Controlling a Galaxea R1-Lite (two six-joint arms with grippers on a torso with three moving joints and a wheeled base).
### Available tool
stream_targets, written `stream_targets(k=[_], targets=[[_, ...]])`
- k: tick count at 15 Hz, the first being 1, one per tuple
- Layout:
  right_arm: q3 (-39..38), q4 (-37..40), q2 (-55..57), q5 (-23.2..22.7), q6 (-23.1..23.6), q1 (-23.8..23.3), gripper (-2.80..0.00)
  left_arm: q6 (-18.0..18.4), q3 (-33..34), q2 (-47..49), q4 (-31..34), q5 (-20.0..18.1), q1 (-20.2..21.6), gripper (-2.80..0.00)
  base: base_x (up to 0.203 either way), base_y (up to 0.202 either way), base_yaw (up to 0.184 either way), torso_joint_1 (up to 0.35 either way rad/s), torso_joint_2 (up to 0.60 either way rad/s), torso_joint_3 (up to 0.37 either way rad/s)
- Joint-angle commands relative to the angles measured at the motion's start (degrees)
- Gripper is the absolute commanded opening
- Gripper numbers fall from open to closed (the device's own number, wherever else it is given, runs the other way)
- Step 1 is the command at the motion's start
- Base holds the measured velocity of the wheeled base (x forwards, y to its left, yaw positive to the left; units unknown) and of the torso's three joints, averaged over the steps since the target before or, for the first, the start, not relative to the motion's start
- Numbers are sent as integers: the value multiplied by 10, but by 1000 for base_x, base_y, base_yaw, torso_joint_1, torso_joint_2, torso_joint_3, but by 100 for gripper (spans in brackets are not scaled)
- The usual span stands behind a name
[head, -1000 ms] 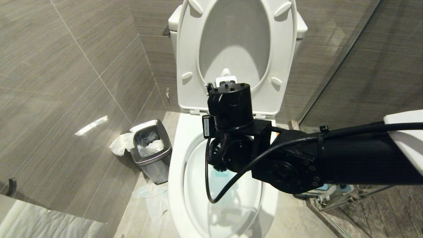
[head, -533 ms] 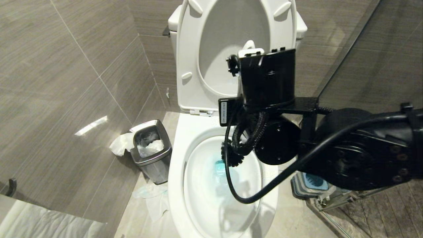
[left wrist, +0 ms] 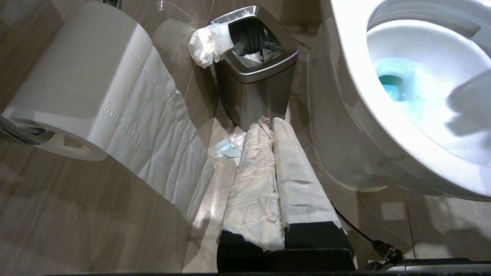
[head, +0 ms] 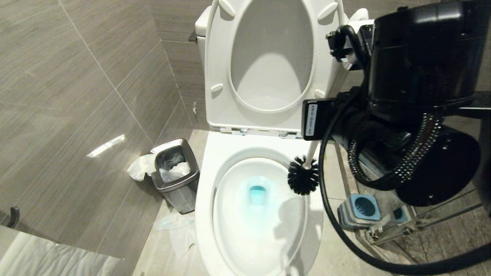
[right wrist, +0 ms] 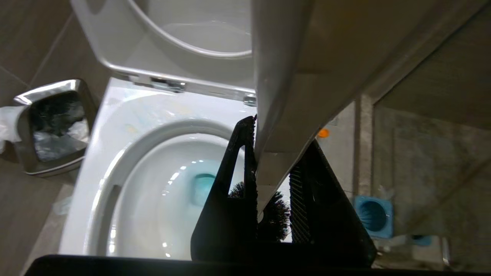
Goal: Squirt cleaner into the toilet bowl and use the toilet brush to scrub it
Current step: Put the toilet brush back
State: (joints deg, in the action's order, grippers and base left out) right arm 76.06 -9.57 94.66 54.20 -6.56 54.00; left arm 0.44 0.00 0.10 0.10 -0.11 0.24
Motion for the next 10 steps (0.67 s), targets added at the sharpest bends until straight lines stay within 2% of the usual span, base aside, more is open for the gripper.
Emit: stream_targets(k=[1,6,10], targets=[[-14,1,-34,11,0,-39,-280,0,0,1,0,0,0,-280,0,0,0,0,0,0],[-32,-3,-35,19,-7,-166,-280,0,1,1,0,0,0,-280,0,0,0,0,0,0],[-81,-5,-52,-18,-33,-241,-280,0,1,1,0,0,0,-280,0,0,0,0,0,0]])
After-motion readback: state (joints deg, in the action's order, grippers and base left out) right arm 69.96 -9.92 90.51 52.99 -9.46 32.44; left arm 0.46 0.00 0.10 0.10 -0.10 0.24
